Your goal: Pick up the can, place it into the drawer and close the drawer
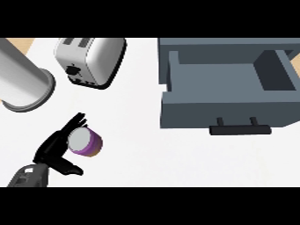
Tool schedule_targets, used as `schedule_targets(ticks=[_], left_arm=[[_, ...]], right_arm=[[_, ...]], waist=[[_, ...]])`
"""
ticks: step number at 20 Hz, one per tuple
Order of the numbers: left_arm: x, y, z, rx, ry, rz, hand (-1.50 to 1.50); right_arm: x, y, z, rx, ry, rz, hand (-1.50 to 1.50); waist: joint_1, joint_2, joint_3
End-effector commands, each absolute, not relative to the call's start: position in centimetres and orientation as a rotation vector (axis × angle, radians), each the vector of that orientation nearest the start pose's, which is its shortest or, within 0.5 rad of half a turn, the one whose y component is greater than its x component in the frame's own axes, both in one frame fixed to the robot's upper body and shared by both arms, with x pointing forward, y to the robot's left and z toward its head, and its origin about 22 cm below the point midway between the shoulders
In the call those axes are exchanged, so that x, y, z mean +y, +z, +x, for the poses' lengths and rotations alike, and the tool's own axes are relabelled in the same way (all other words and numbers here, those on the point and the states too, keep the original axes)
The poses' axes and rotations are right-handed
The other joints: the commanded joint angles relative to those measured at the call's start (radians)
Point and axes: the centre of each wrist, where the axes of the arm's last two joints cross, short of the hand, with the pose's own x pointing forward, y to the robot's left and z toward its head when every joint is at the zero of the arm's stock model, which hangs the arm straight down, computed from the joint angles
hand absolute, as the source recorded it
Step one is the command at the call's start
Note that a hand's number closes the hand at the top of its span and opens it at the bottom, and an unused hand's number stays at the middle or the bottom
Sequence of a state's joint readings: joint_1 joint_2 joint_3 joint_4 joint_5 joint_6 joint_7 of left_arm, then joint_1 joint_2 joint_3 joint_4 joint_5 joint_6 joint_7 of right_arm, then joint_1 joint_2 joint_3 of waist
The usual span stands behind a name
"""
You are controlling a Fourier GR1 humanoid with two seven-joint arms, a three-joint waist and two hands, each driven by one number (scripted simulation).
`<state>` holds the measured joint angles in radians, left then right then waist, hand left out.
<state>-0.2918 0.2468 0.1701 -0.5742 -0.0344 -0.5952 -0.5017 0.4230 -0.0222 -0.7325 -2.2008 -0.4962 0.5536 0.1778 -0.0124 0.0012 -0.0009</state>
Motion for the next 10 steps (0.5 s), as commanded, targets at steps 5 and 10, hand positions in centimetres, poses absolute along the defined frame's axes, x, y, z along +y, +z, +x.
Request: schedule_targets(ticks=[5, 10], left_arm=[[32.8, -13.5, 25.6, -1.302, -0.142, -0.455, -1.5], [30.8, -13.4, 27.0, -1.287, -0.114, -0.531, 1.5]], right_arm=[[-38.8, 11.6, 6.1, -1.785, -0.086, -0.196, -1.5], [-37.4, 11.8, 5.2, -1.776, -0.069, -0.162, -1.5]], waist=[[-0.001, 0.0, 0.0], [-0.003, 0.0, 0.0]])
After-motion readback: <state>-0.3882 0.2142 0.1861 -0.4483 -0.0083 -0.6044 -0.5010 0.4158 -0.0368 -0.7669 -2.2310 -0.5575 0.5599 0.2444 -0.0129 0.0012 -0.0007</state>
